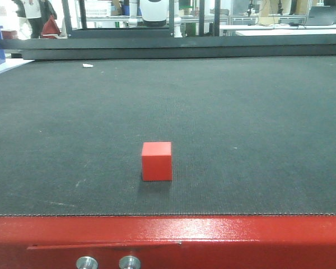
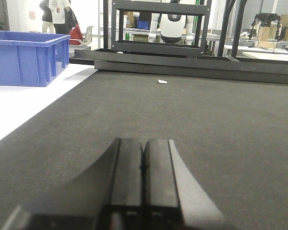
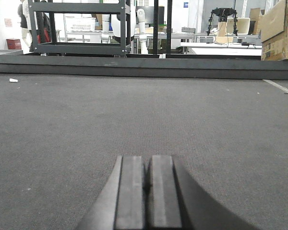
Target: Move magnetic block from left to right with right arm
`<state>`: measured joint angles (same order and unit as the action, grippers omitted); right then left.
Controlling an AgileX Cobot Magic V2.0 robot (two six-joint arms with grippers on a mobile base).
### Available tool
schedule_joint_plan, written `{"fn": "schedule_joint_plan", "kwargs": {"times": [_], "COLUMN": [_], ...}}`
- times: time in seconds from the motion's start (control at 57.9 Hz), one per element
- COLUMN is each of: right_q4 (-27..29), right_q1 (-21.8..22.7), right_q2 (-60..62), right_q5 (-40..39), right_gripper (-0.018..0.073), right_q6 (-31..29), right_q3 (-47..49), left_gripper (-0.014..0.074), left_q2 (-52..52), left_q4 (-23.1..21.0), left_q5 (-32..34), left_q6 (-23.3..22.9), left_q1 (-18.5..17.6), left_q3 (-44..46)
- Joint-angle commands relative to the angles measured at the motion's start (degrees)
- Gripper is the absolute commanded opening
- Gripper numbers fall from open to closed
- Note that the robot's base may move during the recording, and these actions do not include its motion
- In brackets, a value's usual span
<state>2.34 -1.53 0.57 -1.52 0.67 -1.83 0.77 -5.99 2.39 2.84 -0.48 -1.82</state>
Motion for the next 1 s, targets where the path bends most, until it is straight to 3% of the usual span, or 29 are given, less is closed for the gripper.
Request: {"fn": "schedule_joint_plan", "kwargs": {"times": [0.0,0.985], "right_q4": [-0.53,-0.41], "right_q1": [0.23,0.17], "right_q2": [1.26,1.22], "right_q5": [-4.79,-5.21], "right_gripper": [0.0067,0.0067], "right_q6": [-0.36,-0.16], "right_q3": [0.07,1.92], "left_gripper": [-0.0126,-0.0126], "left_q2": [0.65,0.65], "left_q4": [-0.27,-0.27], "left_q5": [5.20,5.20], "left_q6": [0.14,0.14], "left_q1": [-0.38,-0.38], "left_q3": [-0.54,-0.54]}}
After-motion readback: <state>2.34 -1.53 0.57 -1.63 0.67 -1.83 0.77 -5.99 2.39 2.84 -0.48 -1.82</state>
